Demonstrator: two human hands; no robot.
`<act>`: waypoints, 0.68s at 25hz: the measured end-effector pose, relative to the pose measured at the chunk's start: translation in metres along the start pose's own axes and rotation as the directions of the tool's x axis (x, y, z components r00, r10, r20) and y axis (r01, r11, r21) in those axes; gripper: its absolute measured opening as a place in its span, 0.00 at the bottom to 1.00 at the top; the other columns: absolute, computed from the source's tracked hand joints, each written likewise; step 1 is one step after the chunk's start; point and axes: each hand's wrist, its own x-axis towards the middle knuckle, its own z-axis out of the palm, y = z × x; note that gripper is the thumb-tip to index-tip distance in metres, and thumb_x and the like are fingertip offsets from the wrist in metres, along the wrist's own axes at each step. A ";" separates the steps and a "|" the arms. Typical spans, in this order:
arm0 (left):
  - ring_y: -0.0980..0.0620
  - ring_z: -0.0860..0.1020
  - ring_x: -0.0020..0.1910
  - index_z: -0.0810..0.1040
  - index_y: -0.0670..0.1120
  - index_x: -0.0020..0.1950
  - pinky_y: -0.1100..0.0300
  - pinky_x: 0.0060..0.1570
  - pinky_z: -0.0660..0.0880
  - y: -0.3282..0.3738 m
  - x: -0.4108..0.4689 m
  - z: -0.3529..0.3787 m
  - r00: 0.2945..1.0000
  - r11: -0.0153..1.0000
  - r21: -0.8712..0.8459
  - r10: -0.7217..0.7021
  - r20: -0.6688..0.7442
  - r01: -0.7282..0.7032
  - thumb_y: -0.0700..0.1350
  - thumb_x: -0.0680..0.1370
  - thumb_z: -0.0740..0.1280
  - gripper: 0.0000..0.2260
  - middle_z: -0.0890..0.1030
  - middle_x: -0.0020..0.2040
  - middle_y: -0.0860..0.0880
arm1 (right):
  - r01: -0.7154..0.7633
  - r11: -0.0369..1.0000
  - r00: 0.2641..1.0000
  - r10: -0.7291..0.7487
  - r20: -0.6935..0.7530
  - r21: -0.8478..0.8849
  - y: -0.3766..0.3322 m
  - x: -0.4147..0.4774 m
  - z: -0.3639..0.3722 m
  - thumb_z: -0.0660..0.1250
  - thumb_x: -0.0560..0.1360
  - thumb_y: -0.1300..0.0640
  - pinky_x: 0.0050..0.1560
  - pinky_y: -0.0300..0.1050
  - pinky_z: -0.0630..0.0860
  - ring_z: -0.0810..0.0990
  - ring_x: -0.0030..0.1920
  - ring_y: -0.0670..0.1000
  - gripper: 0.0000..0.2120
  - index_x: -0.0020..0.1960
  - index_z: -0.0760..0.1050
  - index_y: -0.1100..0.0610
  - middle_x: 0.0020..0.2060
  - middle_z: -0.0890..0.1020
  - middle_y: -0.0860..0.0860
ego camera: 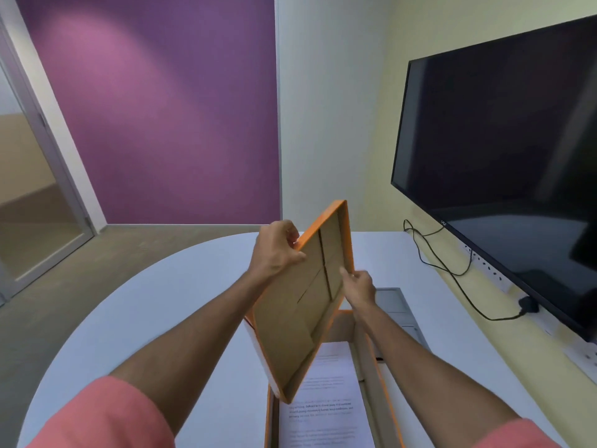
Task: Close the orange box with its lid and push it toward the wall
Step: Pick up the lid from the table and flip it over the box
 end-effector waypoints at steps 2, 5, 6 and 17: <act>0.49 0.83 0.41 0.80 0.43 0.47 0.55 0.42 0.83 0.009 -0.004 0.008 1.000 1.000 0.023 -0.003 0.000 0.003 0.38 0.62 0.78 0.16 0.83 0.45 0.46 | 0.020 0.988 0.998 -0.030 0.064 0.154 -0.042 -0.001 0.008 0.57 0.78 0.39 0.39 0.43 0.67 0.71 0.36 0.51 0.21 0.39 0.70 0.54 0.35 0.73 0.50; 0.47 0.82 0.44 0.78 0.43 0.49 0.50 0.43 0.83 0.020 -0.011 0.019 1.000 0.999 0.029 0.019 -0.008 -0.019 0.38 0.65 0.78 0.15 0.83 0.47 0.46 | -0.061 0.940 0.982 -0.003 0.187 0.334 -0.084 -0.006 0.020 0.62 0.74 0.37 0.39 0.46 0.73 0.74 0.31 0.51 0.22 0.32 0.72 0.54 0.29 0.75 0.49; 0.46 0.82 0.44 0.77 0.42 0.48 0.49 0.42 0.83 0.023 -0.014 0.022 0.999 0.998 0.030 0.047 -0.002 -0.047 0.38 0.65 0.78 0.16 0.83 0.47 0.45 | -0.069 0.935 0.980 -0.003 0.200 0.347 -0.089 -0.007 0.022 0.66 0.73 0.43 0.38 0.48 0.75 0.76 0.30 0.51 0.19 0.30 0.72 0.54 0.27 0.76 0.50; 0.50 0.74 0.61 0.72 0.46 0.67 0.58 0.56 0.71 -0.035 -0.029 0.031 0.952 0.928 -0.284 -0.167 0.258 0.240 0.59 0.76 0.66 0.24 0.75 0.68 0.46 | -0.109 0.924 0.988 0.061 0.138 0.367 -0.077 0.004 0.002 0.61 0.78 0.67 0.47 0.55 0.80 0.78 0.37 0.57 0.11 0.57 0.74 0.73 0.39 0.78 0.61</act>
